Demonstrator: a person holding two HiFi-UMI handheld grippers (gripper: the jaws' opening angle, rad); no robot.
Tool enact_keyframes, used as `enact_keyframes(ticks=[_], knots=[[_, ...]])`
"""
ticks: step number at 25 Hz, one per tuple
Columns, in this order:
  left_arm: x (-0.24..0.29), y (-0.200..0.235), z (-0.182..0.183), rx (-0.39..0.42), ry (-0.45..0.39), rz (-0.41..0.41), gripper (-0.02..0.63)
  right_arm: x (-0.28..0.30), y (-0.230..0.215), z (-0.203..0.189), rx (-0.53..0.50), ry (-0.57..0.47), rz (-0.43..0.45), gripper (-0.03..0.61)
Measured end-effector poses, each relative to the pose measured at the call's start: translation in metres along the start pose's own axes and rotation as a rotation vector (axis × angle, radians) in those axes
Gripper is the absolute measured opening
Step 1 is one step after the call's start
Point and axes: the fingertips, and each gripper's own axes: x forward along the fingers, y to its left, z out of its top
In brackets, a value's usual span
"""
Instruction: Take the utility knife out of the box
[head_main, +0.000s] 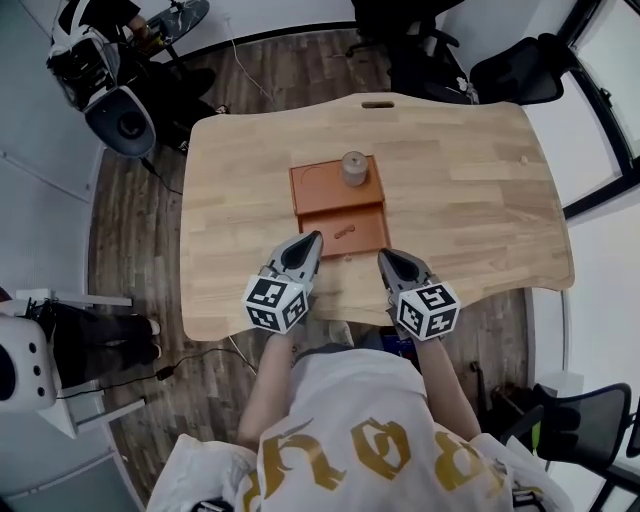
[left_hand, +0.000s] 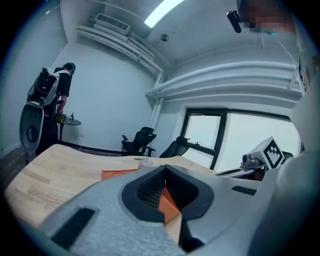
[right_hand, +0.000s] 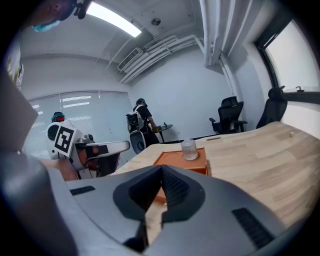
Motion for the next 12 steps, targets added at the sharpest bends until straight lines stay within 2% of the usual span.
enact_keyframes(ticks=[12], knots=[[0.01,0.022,0.025,0.022,-0.053,-0.003,0.011,0.025,-0.007,0.026,-0.01,-0.033,-0.009,0.012]])
